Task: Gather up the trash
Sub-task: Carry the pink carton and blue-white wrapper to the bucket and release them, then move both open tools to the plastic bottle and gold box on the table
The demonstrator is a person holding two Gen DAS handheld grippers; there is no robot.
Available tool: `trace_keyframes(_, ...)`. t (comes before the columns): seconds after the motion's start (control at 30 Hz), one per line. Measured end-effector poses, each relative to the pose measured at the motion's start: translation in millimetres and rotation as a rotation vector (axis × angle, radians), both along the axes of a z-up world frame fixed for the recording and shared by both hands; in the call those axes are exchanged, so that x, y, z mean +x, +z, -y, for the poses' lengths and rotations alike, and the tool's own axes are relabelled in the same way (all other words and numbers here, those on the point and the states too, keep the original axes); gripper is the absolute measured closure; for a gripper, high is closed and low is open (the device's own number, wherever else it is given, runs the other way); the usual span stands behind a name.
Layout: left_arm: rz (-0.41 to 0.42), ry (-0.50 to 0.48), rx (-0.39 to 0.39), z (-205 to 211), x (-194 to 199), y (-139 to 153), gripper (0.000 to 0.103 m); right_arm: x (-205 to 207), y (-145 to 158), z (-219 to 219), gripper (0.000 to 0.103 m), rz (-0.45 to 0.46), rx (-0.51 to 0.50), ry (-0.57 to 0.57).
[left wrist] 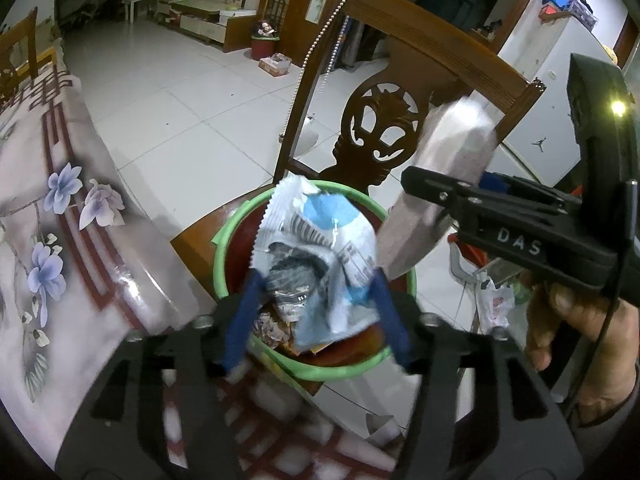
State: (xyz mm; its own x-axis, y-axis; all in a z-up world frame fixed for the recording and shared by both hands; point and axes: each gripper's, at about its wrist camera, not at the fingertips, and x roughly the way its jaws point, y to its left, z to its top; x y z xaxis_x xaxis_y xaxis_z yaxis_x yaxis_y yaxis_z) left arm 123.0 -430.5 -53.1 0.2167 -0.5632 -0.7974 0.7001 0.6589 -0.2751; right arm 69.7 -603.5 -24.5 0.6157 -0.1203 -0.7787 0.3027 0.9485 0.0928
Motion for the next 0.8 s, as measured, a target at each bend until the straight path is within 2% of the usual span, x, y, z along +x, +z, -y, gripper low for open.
trace_keyframes(0.07, 0.002, -0.002, -0.005, -0.2, -0.6, 0.3, 0.019, 0.6, 1.3, -1.3, 0.029, 0.003, -0.016, -0.003)
trace_keyframes(0.1, 0.01, -0.002, -0.006, -0.4, -1.4, 1.1, 0.014, 0.9, 2.0, -1.8, 0.028, 0.005, -0.021, -0.004)
trace_keyframes(0.17, 0.022, 0.001, -0.005, -2.8, -2.7, 2.6, 0.006, 1.2, 3.7, -2.1, 0.02, 0.011, -0.028, -0.01)
trace_keyframes(0.3, 0.042, 0.016, 0.003, -9.2, -4.7, 4.9, 0.006, 0.1, 7.8, -3.4, 0.017, 0.031, -0.032, -0.015)
trace_keyframes(0.37, 0.06, 0.021, 0.011, -15.4, -5.8, 7.4, 0.006, -0.7, 11.1, -5.7, 0.012, 0.047, -0.033, -0.012)
trace_keyframes(0.5, 0.103, 0.041, 0.026, -38.4, -12.1, 15.6, 0.006, -1.2, 18.2, -15.4, 0.009, 0.078, -0.041, 0.0)
trace_keyframes(0.63, 0.137, 0.097, 0.03, -71.6, -15.7, 26.9, 0.006, 1.0, 23.2, -34.2, 0.008, 0.094, -0.031, 0.034)
trace_keyframes(0.8, 0.168, 0.214, 0.019, -132.1, -16.4, 48.1, 0.006, 6.4, 34.0, -73.7, 0.008, 0.114, -0.028, 0.106)
